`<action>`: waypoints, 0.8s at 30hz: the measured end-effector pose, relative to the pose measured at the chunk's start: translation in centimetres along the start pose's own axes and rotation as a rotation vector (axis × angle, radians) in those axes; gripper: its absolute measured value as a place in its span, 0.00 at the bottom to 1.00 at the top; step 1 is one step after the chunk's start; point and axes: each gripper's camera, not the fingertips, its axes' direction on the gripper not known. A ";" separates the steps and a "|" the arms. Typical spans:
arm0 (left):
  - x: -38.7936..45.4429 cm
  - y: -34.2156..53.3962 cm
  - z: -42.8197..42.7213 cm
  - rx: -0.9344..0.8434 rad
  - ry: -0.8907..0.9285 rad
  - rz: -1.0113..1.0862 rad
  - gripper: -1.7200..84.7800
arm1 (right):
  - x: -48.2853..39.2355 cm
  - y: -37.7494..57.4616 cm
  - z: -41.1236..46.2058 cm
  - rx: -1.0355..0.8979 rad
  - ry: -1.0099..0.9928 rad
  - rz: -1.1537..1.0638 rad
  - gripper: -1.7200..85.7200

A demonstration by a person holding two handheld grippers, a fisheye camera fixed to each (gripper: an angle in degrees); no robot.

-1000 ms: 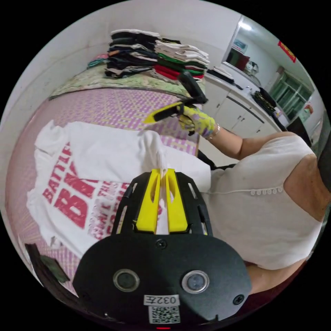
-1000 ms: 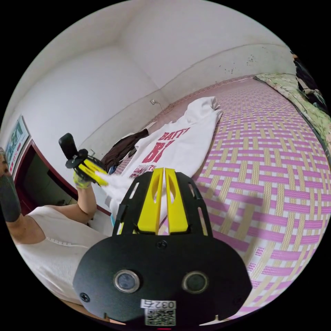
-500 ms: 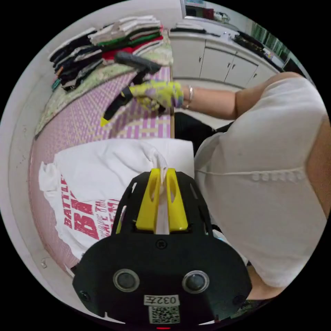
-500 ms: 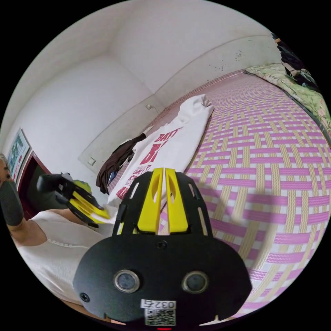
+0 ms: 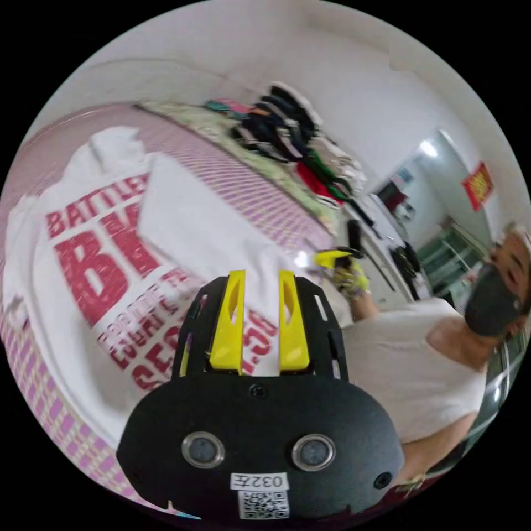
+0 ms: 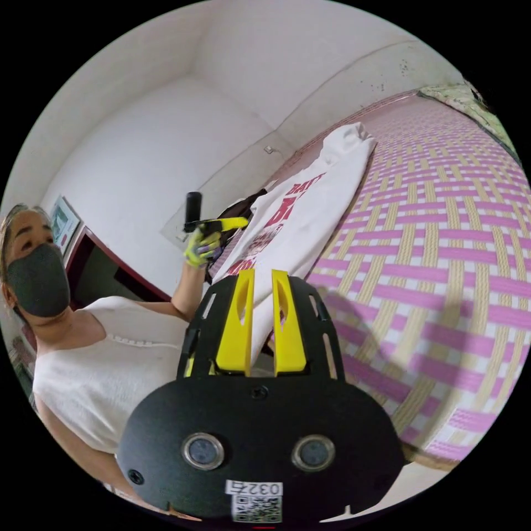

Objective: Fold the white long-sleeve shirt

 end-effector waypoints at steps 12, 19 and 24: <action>-6.0 -5.6 2.5 0.042 0.001 -0.092 0.08 | -0.5 1.0 3.1 -0.125 -0.149 0.079 0.14; -5.0 -7.2 5.6 -0.091 -0.077 -0.058 0.05 | -1.9 0.7 4.2 -0.112 -0.056 0.025 0.06; -5.9 -6.9 5.8 -0.097 -0.110 -0.073 0.02 | -2.1 2.1 3.3 -0.145 0.099 0.031 0.03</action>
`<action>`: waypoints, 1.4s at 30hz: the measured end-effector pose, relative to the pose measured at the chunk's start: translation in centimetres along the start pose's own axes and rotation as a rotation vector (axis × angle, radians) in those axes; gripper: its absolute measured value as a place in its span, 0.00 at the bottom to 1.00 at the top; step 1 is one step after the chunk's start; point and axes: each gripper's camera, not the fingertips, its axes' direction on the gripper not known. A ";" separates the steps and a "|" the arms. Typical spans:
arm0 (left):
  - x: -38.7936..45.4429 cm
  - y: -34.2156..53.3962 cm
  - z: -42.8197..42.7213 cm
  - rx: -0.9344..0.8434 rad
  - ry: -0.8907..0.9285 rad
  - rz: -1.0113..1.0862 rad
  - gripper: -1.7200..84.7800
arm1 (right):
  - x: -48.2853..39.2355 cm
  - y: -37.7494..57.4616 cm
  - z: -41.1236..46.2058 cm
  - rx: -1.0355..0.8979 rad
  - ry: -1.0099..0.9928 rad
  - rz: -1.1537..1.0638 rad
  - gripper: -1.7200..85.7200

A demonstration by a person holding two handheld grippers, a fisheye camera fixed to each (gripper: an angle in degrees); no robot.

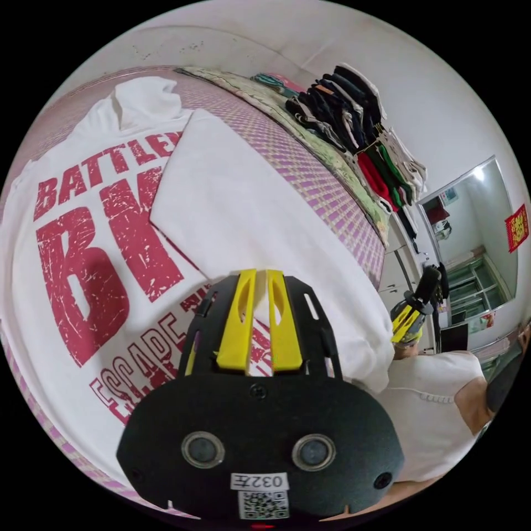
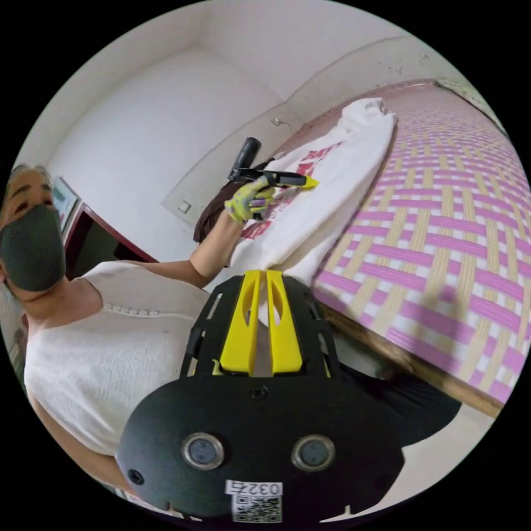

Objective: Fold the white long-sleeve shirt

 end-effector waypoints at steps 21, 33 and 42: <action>-4.2 -12.4 0.3 0.121 -0.074 -0.222 0.10 | -0.5 -2.9 5.0 0.024 -0.041 0.072 0.11; -4.9 -12.4 2.5 0.206 -0.186 -0.309 0.02 | -2.5 -1.8 4.7 0.137 0.023 -0.038 0.07; 0.0 -20.5 9.1 0.178 -0.156 -0.256 0.01 | -0.8 2.4 -1.7 0.291 0.267 0.107 0.07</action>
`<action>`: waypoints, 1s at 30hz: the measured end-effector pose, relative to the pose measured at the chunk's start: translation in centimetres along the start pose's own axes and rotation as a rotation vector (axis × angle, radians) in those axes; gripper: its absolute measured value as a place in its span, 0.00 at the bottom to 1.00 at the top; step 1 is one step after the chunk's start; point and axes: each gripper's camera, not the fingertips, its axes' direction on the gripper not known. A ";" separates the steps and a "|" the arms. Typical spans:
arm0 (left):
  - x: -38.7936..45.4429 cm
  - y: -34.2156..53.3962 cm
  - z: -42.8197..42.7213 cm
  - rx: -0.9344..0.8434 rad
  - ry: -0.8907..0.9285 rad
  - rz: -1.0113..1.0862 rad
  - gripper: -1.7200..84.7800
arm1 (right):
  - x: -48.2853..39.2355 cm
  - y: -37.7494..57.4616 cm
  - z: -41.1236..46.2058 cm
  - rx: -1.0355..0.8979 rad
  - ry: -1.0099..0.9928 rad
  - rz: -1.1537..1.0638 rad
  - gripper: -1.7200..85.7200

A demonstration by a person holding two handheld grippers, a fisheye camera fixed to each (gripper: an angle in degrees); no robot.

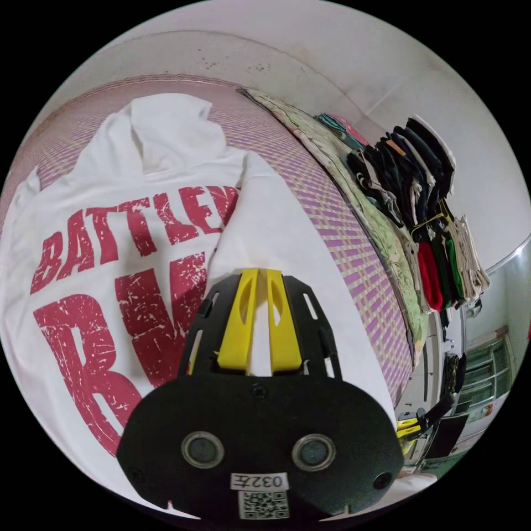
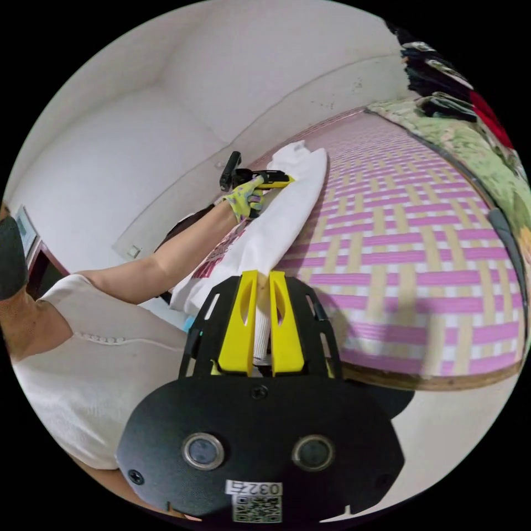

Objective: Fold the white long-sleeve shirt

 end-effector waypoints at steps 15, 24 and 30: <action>-10.7 3.4 -8.1 0.118 0.571 0.007 0.01 | -4.2 4.6 -5.0 0.202 0.083 0.069 0.09; -35.5 9.5 -22.4 0.368 0.001 -0.361 0.05 | -7.6 4.6 -4.9 0.269 0.083 0.032 0.08; -41.6 4.4 -18.3 0.277 0.036 -0.469 0.10 | -11.0 5.7 -4.6 0.252 0.151 0.029 0.08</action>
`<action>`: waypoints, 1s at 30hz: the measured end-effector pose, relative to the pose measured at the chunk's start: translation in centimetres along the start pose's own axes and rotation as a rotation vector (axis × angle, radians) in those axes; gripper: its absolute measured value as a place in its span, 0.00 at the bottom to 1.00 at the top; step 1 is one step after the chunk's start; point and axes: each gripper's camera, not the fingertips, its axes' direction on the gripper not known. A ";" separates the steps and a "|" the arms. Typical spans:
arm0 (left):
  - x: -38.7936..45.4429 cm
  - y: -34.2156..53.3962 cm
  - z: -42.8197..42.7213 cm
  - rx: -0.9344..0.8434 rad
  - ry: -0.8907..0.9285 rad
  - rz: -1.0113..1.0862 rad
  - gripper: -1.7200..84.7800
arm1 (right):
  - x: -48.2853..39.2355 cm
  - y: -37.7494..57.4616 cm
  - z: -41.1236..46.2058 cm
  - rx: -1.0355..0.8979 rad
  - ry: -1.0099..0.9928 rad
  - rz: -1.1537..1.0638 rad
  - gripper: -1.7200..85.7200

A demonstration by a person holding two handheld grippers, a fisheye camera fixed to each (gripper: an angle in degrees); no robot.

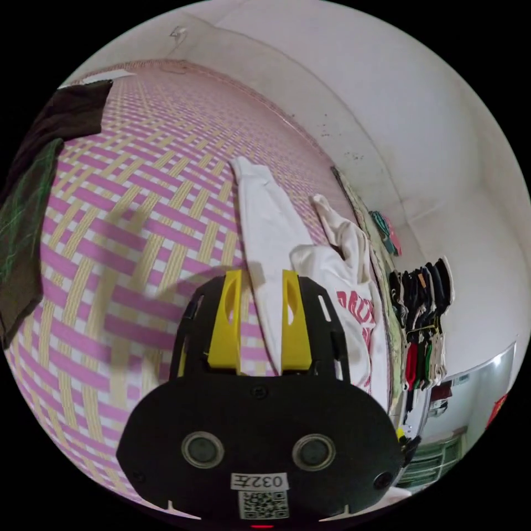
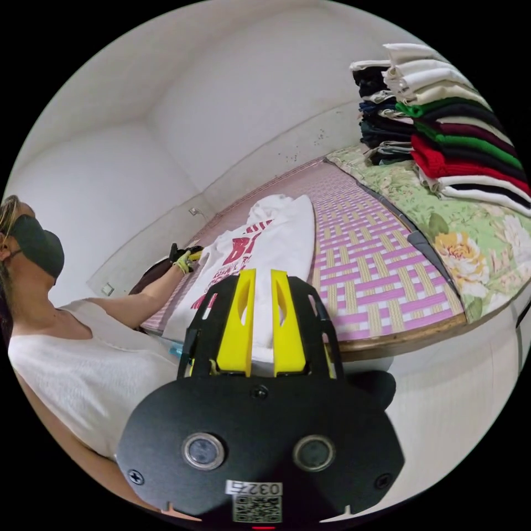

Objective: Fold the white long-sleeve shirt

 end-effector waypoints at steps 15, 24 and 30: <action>-1.9 3.0 -7.2 0.242 0.179 0.094 0.01 | -4.5 -2.9 2.1 -0.064 -0.086 -0.082 0.08; -14.6 11.5 -17.6 0.198 -0.044 -0.110 0.02 | -10.0 -6.1 11.9 -0.272 -0.386 -0.257 0.08; -10.1 23.9 -18.9 0.234 0.100 0.061 0.03 | -14.9 -5.0 18.6 -0.520 -0.403 -0.375 0.08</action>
